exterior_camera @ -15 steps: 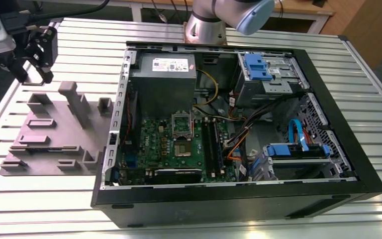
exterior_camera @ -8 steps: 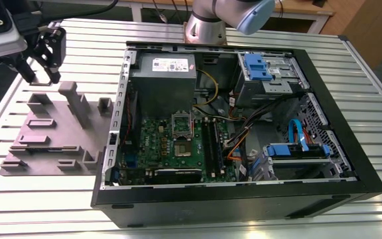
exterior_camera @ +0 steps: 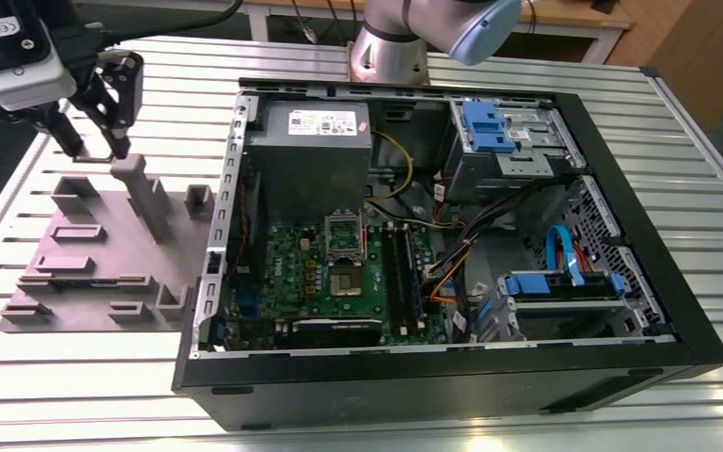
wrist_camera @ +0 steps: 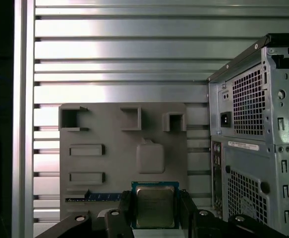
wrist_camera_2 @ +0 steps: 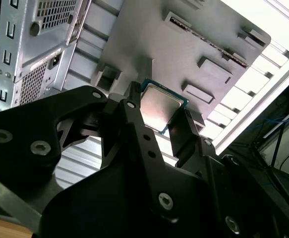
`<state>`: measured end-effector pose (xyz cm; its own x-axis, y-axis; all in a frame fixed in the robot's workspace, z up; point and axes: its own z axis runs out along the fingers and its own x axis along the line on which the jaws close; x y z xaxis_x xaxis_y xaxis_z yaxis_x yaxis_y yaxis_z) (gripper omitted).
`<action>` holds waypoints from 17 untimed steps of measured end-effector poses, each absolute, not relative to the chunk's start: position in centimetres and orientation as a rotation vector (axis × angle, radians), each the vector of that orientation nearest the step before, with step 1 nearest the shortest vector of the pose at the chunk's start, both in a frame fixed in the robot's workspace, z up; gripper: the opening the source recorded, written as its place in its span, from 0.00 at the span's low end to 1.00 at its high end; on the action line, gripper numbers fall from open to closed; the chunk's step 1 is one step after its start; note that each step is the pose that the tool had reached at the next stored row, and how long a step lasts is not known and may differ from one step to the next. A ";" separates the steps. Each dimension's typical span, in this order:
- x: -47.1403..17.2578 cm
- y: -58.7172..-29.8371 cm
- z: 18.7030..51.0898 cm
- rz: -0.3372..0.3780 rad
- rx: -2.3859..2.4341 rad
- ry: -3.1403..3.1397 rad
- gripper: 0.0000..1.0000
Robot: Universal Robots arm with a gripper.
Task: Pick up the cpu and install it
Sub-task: 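Pick up the cpu and move it towards the insertion slot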
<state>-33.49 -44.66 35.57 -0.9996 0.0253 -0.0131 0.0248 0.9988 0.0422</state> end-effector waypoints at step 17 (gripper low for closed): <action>-30.5 -44.7 35.6 0.066 0.039 3.127 0.47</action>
